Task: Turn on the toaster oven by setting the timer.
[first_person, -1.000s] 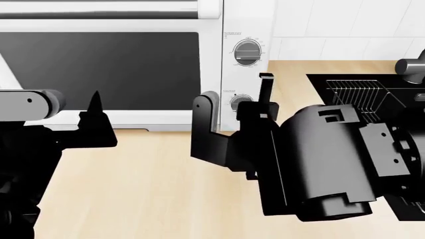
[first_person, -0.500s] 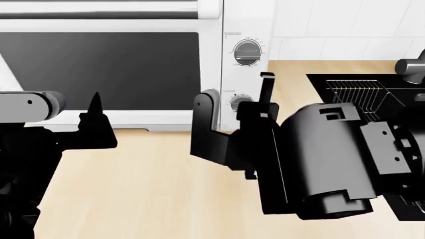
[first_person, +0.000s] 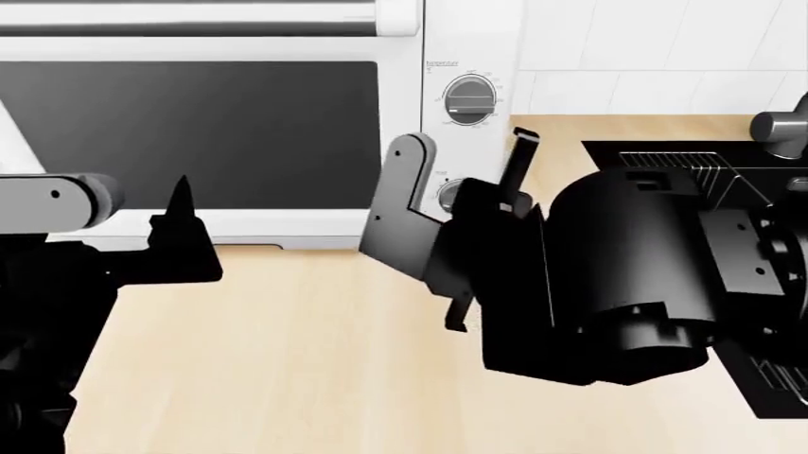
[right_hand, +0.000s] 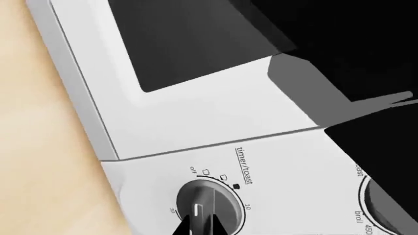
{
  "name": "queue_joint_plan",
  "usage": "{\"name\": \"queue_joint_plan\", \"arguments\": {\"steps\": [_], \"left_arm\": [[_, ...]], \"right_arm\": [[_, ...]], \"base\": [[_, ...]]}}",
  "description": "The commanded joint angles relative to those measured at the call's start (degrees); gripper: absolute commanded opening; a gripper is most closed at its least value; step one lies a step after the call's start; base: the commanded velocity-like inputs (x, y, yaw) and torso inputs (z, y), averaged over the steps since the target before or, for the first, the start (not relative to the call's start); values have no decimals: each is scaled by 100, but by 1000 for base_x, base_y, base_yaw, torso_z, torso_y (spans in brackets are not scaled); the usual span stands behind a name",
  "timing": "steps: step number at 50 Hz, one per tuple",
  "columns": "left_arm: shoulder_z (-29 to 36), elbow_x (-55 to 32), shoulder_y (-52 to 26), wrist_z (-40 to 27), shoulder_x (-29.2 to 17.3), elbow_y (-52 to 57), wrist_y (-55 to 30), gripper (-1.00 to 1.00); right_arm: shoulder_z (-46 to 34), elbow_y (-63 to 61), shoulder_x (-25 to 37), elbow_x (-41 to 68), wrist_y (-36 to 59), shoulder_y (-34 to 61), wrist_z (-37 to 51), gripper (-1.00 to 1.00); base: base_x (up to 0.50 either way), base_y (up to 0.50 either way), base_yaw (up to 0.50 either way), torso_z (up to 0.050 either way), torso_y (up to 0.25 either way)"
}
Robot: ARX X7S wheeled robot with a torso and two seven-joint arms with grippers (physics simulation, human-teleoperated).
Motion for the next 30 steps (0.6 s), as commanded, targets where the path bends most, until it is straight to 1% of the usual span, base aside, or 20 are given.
{"name": "queue_joint_plan", "arguments": {"steps": [1,11,22,30], "left_arm": [[5,5,34,-1,-18,10,38,100],[42,14,15,-4,-25,-4,55,100],[75,20,-2,-12,-36,-14,78,100],[78,22,11,-13,-55,-7,101,100]], "right_arm": [[198,394,172,-26,-215,-83,78,-100],[364,485,268,275,-373,-171,216,-100],[705,562,481,907,-715,-303,499,-100],[802,519,554,1036,-848,-344,581,-100]], "base": [[0,0,0,0,0],[0,0,0,0,0],[0,0,0,0,0],[0,0,0,0,0]]}}
